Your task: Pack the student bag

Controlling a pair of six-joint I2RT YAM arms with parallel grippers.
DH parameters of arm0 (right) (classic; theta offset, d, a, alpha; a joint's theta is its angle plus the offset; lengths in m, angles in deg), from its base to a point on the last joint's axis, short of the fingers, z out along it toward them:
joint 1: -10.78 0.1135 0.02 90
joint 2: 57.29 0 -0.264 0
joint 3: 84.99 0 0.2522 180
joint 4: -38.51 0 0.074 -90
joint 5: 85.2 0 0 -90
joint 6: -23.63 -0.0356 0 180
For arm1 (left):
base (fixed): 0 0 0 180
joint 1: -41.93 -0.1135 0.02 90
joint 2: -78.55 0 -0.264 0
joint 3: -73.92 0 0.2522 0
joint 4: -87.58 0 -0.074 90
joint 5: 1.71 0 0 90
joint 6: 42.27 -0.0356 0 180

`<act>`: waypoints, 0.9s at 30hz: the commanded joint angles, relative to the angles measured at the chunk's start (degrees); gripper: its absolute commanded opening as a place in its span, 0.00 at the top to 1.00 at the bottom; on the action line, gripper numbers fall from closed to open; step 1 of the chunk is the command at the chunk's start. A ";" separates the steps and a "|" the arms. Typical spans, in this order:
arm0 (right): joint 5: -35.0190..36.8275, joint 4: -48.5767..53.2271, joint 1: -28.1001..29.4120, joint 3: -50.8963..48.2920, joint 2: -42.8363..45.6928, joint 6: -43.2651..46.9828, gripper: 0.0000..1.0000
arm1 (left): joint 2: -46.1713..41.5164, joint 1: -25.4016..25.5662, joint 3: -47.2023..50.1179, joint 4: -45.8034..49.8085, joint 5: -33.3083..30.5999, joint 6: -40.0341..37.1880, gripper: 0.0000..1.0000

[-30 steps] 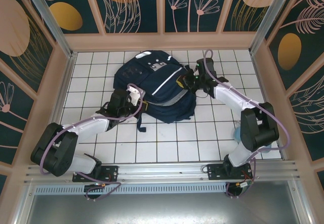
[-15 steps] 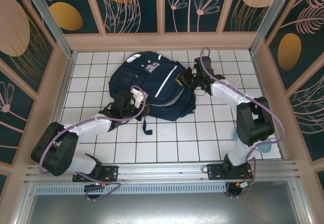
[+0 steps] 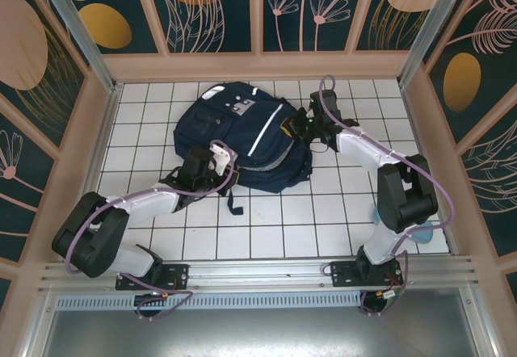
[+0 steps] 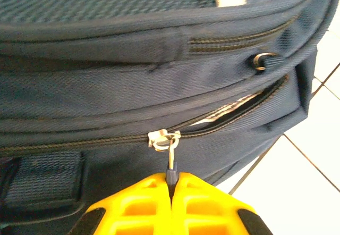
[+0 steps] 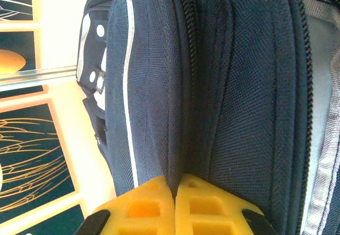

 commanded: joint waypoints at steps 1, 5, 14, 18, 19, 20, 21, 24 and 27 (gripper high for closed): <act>1.92 -5.43 0.14 0.42 -0.21 0.06 0.96 | -1.49 3.57 0.21 -1.54 3.34 0.82 1.00; 2.01 -5.89 0.49 0.33 -0.51 -0.25 0.96 | -1.85 7.57 0.21 -3.76 3.18 3.09 1.00; 2.52 -6.83 1.24 -2.39 1.09 -0.79 0.96 | 6.70 15.01 -7.24 -10.23 2.51 9.79 1.00; 2.87 -4.75 0.50 -4.39 3.40 2.36 0.82 | 8.74 15.44 -9.44 -11.12 0.85 15.10 0.70; 3.27 -3.89 0.02 -5.39 4.66 3.84 0.76 | 8.01 15.45 -9.37 -10.27 -1.15 16.35 0.60; 3.92 -2.90 -0.31 -6.24 5.98 5.46 0.70 | 7.18 15.38 -9.14 -9.35 -2.53 17.34 0.55; 5.17 -1.17 -0.63 -7.04 7.61 7.76 0.64 | 6.09 15.42 -8.97 -7.82 -3.89 18.40 0.49; 10.03 6.19 -0.81 -8.18 12.09 15.58 0.53 | 2.66 15.37 -8.58 -2.18 -9.17 21.91 0.33; 12.95 11.32 0.38 -10.34 15.99 21.17 0.49 | -0.59 14.69 -7.51 2.84 -12.91 26.21 0.26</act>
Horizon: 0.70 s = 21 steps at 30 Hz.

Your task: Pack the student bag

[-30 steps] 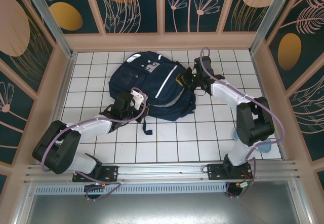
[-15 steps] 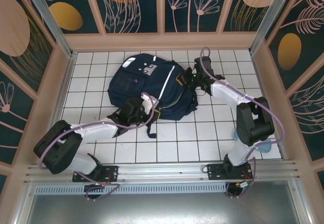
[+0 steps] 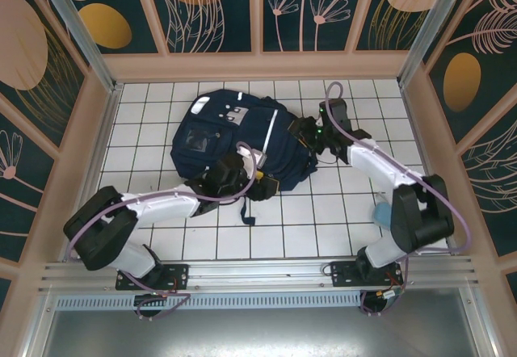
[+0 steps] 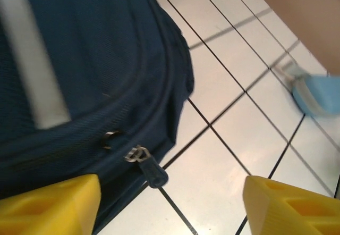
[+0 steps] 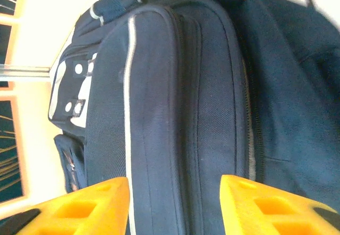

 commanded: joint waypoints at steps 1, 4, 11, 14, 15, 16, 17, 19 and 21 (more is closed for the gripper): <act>5.92 8.15 1.90 -2.70 5.22 10.04 0.49 | -4.36 -1.37 0.57 6.12 -6.25 7.45 0.25; 9.68 11.68 5.49 -4.37 8.22 12.29 0.48 | -7.50 -2.81 2.58 7.36 -7.07 12.40 0.23; 11.82 12.14 17.62 -6.63 8.48 18.32 0.52 | -13.38 -6.73 4.41 13.84 -12.87 25.56 0.24; 15.20 13.48 23.28 -5.01 5.23 21.57 0.56 | -14.85 -7.10 5.19 14.20 -14.41 32.28 0.26; 16.10 14.04 24.50 -4.14 3.77 22.23 0.58 | -15.17 -7.12 5.50 13.74 -14.62 34.14 0.27; 16.58 14.78 25.35 -3.49 2.48 22.37 0.58 | -15.46 -7.17 5.63 13.65 -15.20 35.85 0.28; 18.49 15.14 26.10 -2.95 1.14 22.53 0.59 | -15.62 -7.10 5.94 13.25 -15.54 37.46 0.29; 20.76 15.75 27.13 -1.89 -0.80 22.38 0.59 | -15.67 -7.17 6.28 12.41 -15.94 39.43 0.30; 21.51 15.67 27.44 -1.54 -1.98 22.33 0.59 | -15.51 -7.20 6.37 12.06 -16.10 40.42 0.30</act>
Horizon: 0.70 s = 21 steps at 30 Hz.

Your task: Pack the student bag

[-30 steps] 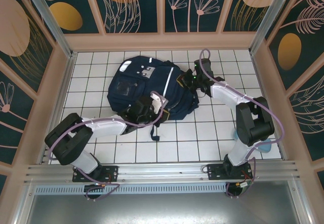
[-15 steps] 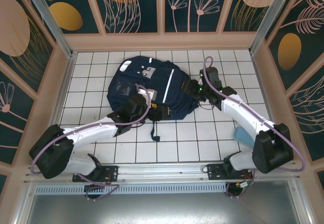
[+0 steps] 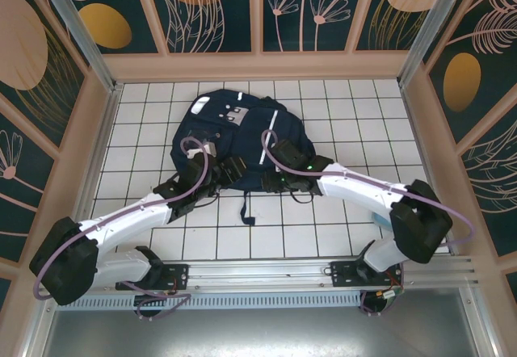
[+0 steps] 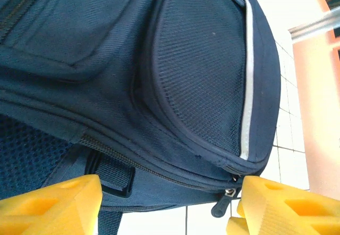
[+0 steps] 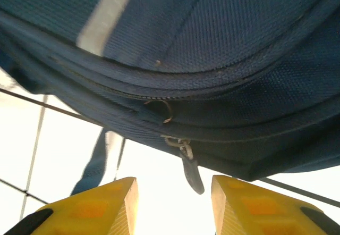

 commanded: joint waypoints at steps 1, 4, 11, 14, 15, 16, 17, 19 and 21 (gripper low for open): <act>5.13 2.40 0.47 2.30 -1.46 1.56 0.59 | -0.45 -0.25 0.86 -0.15 -1.97 6.14 0.31; 5.09 1.01 0.46 2.26 -2.22 1.62 0.59 | 0.48 -0.17 1.05 -2.15 0.09 7.42 0.33; 5.34 -2.09 0.39 3.48 -4.95 2.28 0.67 | 2.18 -0.21 1.82 -6.03 3.10 11.65 0.42; 5.77 -2.84 0.39 3.49 -5.60 2.21 0.71 | 2.44 -0.17 2.22 -6.71 3.37 13.17 0.45; 5.77 -3.14 0.42 3.45 -5.67 2.30 0.73 | 2.50 -0.17 2.38 -7.34 3.61 13.70 0.46; 5.85 -3.73 0.39 3.15 -5.63 2.31 0.75 | 2.67 -0.19 2.83 -8.41 4.07 14.40 0.46; 5.87 -4.41 0.42 2.81 -5.47 2.33 0.77 | 2.85 -0.18 3.25 -9.61 4.50 15.14 0.47; 5.96 -5.10 0.45 2.35 -5.36 2.63 0.84 | 3.25 -0.17 3.85 -11.22 5.11 16.42 0.48; 6.82 -5.32 0.46 2.06 -4.93 2.55 0.91 | 3.43 -0.23 4.34 -12.32 5.57 17.43 0.48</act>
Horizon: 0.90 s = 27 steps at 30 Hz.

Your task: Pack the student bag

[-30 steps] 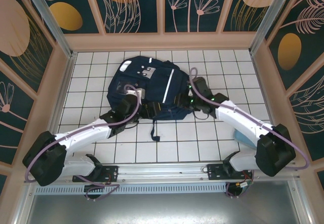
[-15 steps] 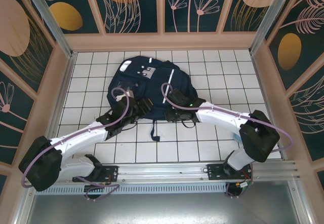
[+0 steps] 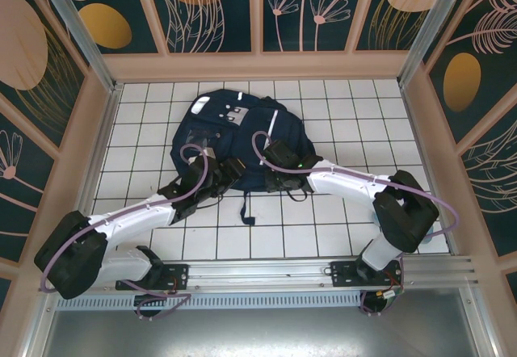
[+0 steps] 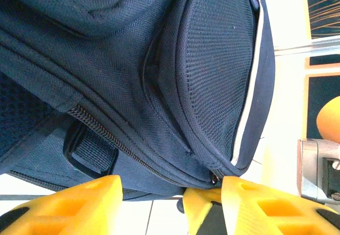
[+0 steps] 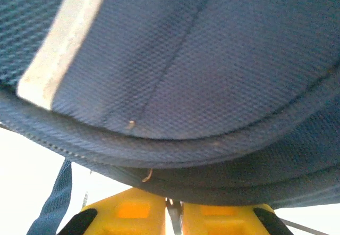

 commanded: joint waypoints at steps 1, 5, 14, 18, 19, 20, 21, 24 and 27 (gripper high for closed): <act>2.86 -3.43 0.29 0.14 0.71 0.89 0.94 | 0.49 -0.24 1.42 -4.61 1.55 3.90 0.48; 3.56 -3.73 0.29 -0.32 2.73 1.19 1.00 | 0.22 0.15 2.22 -6.49 2.16 6.08 0.47; 0.18 -3.75 0.38 -0.23 4.94 1.06 1.00 | 5.37 2.79 2.03 -13.17 1.30 10.71 0.50; 0.35 -2.96 0.38 -0.06 5.44 0.87 1.00 | 7.73 2.78 1.11 -14.00 -1.15 11.04 0.55; 0.28 -2.74 0.36 -0.06 5.65 0.89 1.00 | 8.35 2.76 1.04 -14.55 -1.79 11.37 0.56; 0.16 -2.77 0.31 -0.06 5.73 0.89 1.00 | 8.92 2.76 1.02 -15.14 -2.29 11.73 0.57; 0.09 -2.73 0.34 -0.06 5.83 0.87 1.00 | 9.34 2.76 1.26 -16.04 -2.92 12.08 0.57; -0.01 -2.77 0.29 0.02 6.03 0.80 1.00 | 9.70 2.76 2.06 -18.46 -5.67 12.45 0.52; -0.27 -2.78 0.33 0.03 5.97 0.70 1.00 | 9.33 2.81 2.51 -19.52 -7.68 11.89 0.49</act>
